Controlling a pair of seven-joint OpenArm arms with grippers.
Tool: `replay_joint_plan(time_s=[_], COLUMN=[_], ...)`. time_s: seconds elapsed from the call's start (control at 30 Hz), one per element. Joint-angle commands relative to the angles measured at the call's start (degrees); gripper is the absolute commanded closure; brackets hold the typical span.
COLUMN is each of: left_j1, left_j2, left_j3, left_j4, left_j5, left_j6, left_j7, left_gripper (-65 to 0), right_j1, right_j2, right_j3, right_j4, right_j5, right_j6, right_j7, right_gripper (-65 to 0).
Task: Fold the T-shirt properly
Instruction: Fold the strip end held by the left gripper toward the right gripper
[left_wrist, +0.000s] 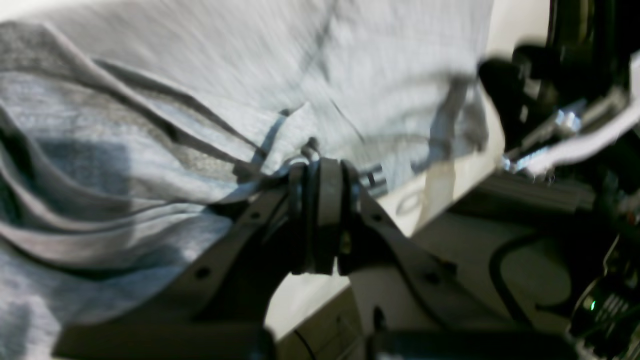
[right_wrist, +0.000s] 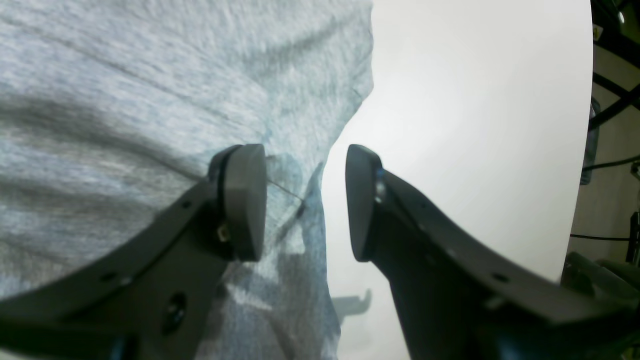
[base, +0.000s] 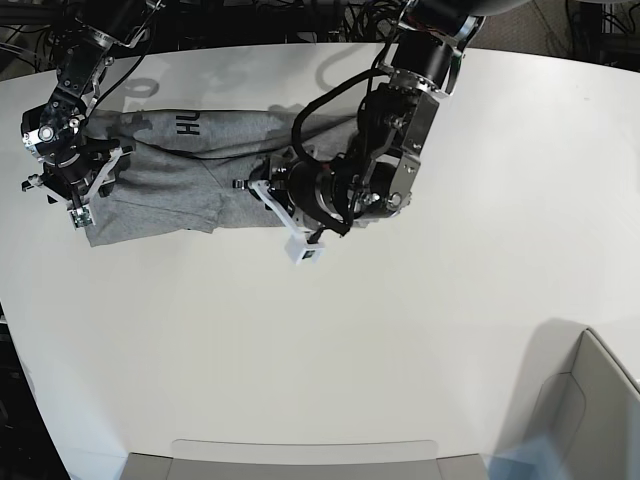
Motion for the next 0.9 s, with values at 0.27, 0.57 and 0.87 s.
replay_joint_plan(time_s=[0.27,0.57,0.87], left_j1=[-1.24,-1.24,-0.54], left_j2=[0.36,0.36,0.36], left_j3=[0.29,0.29,-3.76], left_j4=[-1.38,-2.26,16.90], left_j5=[-1.30,-1.65,-1.65], left_j6=[-0.10,-0.54,-0.36], left_j7=[0.50,0.50,-4.74], left_gripper=[-15.5,-15.7,-15.5], right_j1=[0.80,0.80,0.98], right_j2=[0.81,0.81,0.81], right_j3=[0.10,0.10,0.10], right_j4=[0.96,0.96,1.05], right_j5=[0.61,0.61,0.61], right_j6=[0.60,0.60,0.60], right_j7=[0.89,0.89,0.89], right_gripper=[-26.0,-26.0,-26.0])
